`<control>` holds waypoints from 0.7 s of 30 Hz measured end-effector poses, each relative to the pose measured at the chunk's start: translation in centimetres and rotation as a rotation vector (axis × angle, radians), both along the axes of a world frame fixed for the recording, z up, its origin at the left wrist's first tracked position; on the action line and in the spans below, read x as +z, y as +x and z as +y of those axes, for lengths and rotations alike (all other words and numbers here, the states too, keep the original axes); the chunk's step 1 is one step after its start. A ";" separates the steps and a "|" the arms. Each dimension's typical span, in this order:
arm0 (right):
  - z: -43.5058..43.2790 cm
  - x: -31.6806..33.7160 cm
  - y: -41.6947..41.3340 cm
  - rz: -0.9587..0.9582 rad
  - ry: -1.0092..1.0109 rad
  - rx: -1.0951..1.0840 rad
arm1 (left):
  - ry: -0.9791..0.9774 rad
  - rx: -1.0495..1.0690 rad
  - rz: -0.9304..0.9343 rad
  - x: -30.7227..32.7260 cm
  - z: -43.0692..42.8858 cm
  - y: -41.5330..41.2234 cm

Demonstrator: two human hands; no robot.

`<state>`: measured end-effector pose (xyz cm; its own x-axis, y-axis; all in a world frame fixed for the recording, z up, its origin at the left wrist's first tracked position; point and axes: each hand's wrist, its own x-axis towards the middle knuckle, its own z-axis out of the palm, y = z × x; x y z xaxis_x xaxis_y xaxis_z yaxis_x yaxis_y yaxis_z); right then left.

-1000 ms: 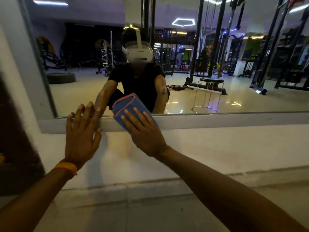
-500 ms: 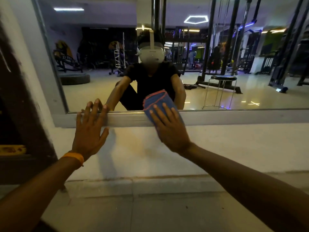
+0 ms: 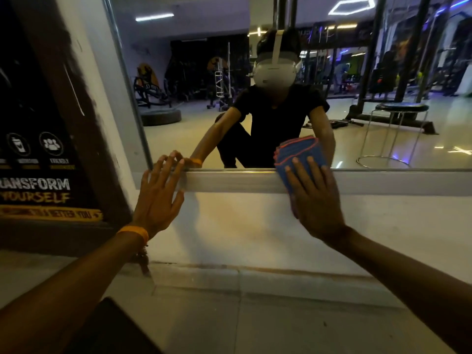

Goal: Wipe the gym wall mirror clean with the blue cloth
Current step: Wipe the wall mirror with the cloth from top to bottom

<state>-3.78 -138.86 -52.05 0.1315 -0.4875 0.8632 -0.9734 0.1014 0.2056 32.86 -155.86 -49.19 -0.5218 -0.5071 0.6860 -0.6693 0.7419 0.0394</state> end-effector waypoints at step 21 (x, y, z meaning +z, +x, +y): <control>-9.3 2.0 15.3 0.261 0.143 0.081 | -0.135 -0.097 0.094 2.0 -6.3 6.4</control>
